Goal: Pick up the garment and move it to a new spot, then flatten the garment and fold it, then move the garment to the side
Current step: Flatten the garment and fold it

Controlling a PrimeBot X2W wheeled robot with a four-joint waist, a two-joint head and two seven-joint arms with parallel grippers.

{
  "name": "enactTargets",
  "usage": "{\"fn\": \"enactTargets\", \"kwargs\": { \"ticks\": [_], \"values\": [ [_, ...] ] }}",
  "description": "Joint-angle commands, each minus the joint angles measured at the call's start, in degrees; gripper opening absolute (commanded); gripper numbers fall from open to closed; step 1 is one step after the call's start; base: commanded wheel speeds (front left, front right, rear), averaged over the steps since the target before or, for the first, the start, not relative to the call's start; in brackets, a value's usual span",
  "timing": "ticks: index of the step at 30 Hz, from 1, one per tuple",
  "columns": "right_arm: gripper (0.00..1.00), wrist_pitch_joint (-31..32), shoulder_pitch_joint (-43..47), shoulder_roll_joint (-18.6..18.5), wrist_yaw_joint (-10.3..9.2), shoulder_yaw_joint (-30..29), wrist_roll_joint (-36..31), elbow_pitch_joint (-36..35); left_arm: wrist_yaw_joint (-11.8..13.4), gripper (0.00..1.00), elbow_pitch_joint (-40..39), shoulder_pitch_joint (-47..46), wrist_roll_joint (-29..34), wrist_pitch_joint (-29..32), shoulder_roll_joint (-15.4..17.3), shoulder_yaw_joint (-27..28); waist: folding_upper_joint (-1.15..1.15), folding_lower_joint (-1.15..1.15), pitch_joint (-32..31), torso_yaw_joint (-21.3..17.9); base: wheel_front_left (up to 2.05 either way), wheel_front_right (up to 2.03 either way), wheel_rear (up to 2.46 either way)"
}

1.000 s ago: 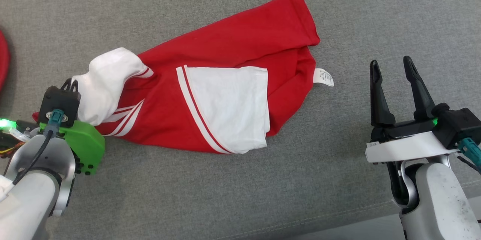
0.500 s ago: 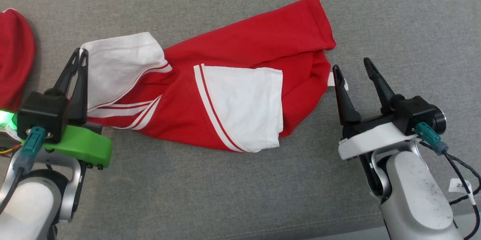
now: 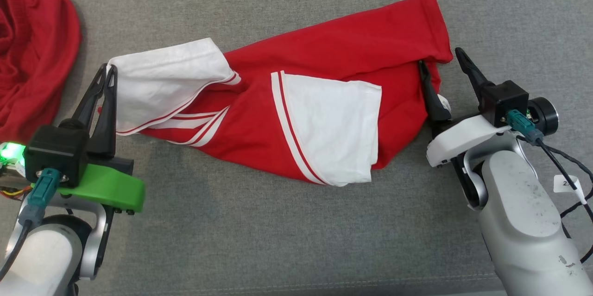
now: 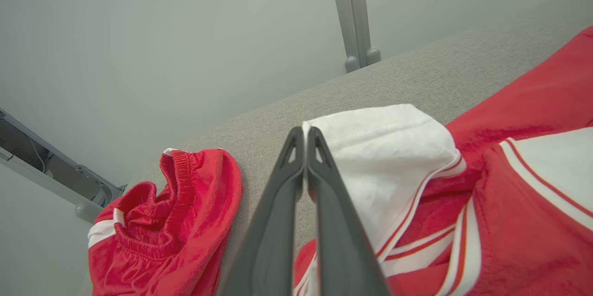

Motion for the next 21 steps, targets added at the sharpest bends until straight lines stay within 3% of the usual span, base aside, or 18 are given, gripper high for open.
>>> {"fn": "enactTargets", "kwargs": {
  "ticks": [1,2,3,4,5,8,12,21],
  "values": [
    [1.00,-0.16,-0.81,-0.23,-0.06,0.29,-0.29,0.57,0.01,0.00,0.28,-0.55,-0.03,-0.37,-0.23,-0.02,0.00,0.00,0.34,0.52,0.00,0.00,0.00],
    [0.92,-0.16,-0.88,-0.25,-0.06,0.50,-0.25,1.04,0.03,0.00,0.35,-0.53,-0.19,-0.36,-0.30,-0.02,0.00,0.00,0.36,0.62,0.00,0.00,0.00],
    [0.73,-0.16,-0.90,-0.22,-0.06,0.74,-0.04,1.55,0.03,0.00,0.50,-0.50,-0.20,-0.33,-0.27,-0.07,0.00,0.00,0.36,0.73,0.00,0.00,0.00],
    [0.47,-0.16,-0.94,-0.20,-0.06,0.81,0.11,1.87,0.04,0.00,0.58,-0.50,-0.15,-0.36,-0.23,-0.10,0.00,0.00,0.33,0.79,0.00,0.00,0.00],
    [0.39,-0.16,-0.98,-0.19,-0.06,0.96,0.16,2.16,0.09,0.00,0.67,-0.49,-0.14,-0.42,-0.25,-0.15,0.00,0.00,0.23,0.83,0.00,0.00,0.00],
    [0.00,-0.16,-0.60,-0.23,-0.06,1.16,-0.07,1.75,0.16,0.00,0.85,-0.57,-0.15,-0.59,-0.19,-0.11,0.00,0.00,-0.23,0.83,0.00,0.00,0.00],
    [0.00,-0.16,1.04,-0.81,-0.06,0.73,-0.82,-1.09,0.07,0.00,0.79,-0.81,0.41,-1.76,0.32,0.13,0.00,0.00,-1.50,0.56,0.00,0.00,0.00],
    [0.00,-0.16,1.99,-4.82,-0.07,-1.23,-2.42,-11.38,-1.33,0.00,-2.13,-5.91,2.46,-4.21,5.22,3.77,0.00,0.00,-6.62,-2.00,0.00,0.00,0.00]
  ]
}}
